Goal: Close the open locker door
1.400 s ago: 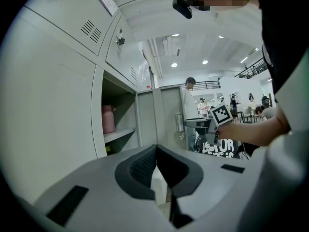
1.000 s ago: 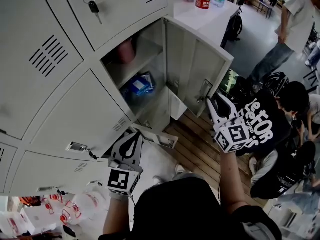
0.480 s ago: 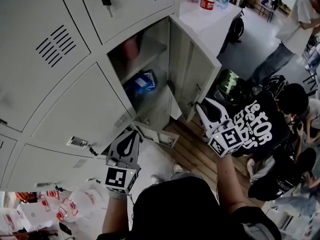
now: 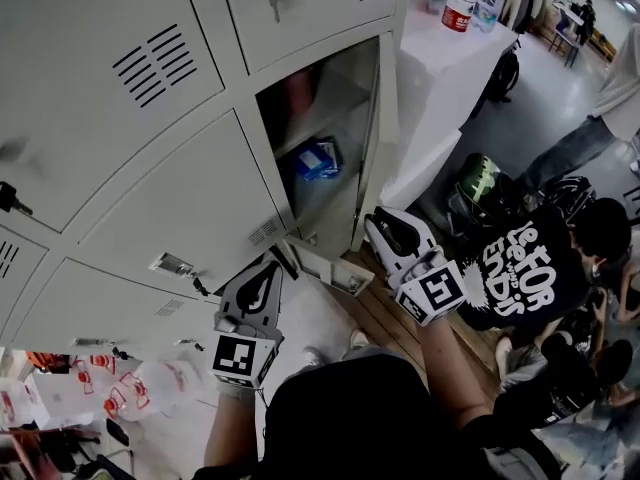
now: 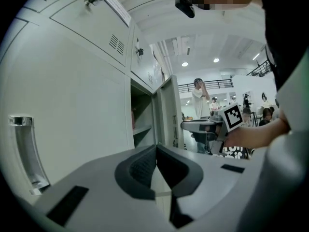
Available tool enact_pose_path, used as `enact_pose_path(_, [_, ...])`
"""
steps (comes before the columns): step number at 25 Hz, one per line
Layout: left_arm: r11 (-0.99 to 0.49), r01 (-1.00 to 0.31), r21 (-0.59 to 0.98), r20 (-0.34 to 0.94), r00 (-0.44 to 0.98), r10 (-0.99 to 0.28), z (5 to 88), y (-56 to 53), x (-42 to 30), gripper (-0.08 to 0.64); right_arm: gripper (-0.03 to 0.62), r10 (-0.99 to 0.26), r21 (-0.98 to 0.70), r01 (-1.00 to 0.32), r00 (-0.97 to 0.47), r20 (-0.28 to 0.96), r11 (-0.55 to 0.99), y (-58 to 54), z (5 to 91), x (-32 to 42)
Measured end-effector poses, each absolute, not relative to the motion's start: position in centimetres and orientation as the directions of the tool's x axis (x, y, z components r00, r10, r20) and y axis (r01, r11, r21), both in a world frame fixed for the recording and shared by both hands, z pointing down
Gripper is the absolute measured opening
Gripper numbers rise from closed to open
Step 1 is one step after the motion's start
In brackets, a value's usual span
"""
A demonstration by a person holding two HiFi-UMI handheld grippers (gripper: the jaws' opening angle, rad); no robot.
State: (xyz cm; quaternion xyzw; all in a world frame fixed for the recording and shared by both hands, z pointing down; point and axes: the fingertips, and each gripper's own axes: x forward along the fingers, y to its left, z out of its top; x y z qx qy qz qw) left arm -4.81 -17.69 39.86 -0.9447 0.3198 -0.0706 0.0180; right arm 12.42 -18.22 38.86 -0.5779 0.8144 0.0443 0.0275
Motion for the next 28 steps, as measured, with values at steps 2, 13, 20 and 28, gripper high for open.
enact_pose_path(2, [-0.777,-0.623,-0.086,0.128,0.767,-0.629,39.9,-17.8,-5.6,0.023,0.081,-0.930,0.042,-0.935,-0.354,-0.101,0.351,-19.1,38.8,11.3])
enact_pose_path(13, [-0.651,-0.752,-0.101,0.174,0.631,-0.756,40.9,-18.5,-11.1,0.023,0.071,-0.889,0.010,-0.895,-0.444,-0.111,0.446,-24.3,38.8,6.2])
enact_pose_path(20, [-0.566,-0.817,-0.107,0.185,0.543,-0.819,41.1,-19.4,-13.8,0.023,0.071,-0.862,-0.005,-0.867,-0.495,-0.114,0.498,-27.8,39.1,4.3])
enact_pose_path(28, [-0.495,-0.860,-0.123,0.184,0.471,-0.863,40.9,-20.3,-15.0,0.023,0.071,-0.835,-0.043,-0.838,-0.535,-0.128,0.543,-31.0,39.7,3.2])
